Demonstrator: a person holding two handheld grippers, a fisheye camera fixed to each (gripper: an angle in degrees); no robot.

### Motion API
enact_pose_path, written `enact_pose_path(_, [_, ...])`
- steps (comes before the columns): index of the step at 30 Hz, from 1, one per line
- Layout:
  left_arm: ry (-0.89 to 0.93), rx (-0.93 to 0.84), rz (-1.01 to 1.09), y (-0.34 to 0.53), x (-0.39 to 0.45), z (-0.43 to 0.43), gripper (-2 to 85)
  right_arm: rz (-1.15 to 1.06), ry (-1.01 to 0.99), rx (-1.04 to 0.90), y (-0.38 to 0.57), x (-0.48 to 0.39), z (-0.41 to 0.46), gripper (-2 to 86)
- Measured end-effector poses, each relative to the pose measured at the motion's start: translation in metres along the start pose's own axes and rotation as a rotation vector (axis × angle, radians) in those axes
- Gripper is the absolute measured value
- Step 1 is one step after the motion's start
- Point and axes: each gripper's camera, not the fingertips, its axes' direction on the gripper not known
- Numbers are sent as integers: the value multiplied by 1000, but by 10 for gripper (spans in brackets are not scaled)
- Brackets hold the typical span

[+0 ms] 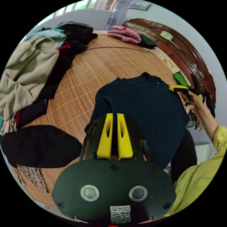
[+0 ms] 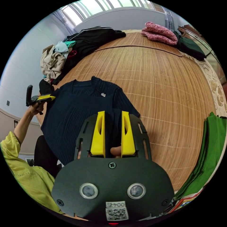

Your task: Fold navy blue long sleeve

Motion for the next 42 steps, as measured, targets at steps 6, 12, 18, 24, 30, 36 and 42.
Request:
enact_pose_path(6, [-511,246,536,52,109,-7,21,-69,57,9,-5,-12,3,49])
enact_pose_path(12, [-644,237,562,72,138,12,26,-125,139,39,-2,-21,3,41])
enact_pose_path(18, [-567,165,387,67,109,16,61,-74,85,35,0,-8,1,43])
enact_pose_path(24, [-485,107,294,69,80,24,73,-42,51,30,5,0,1,48])
enact_pose_path(30, [-293,64,67,78,26,29,40,20,-36,32,13,10,-3,65])
enact_pose_path(36, [24,78,-262,104,-52,36,20,32,-48,54,28,10,-9,30])
enact_pose_path(42, [118,246,-308,147,-83,23,13,-103,138,173,53,-33,-41,13])
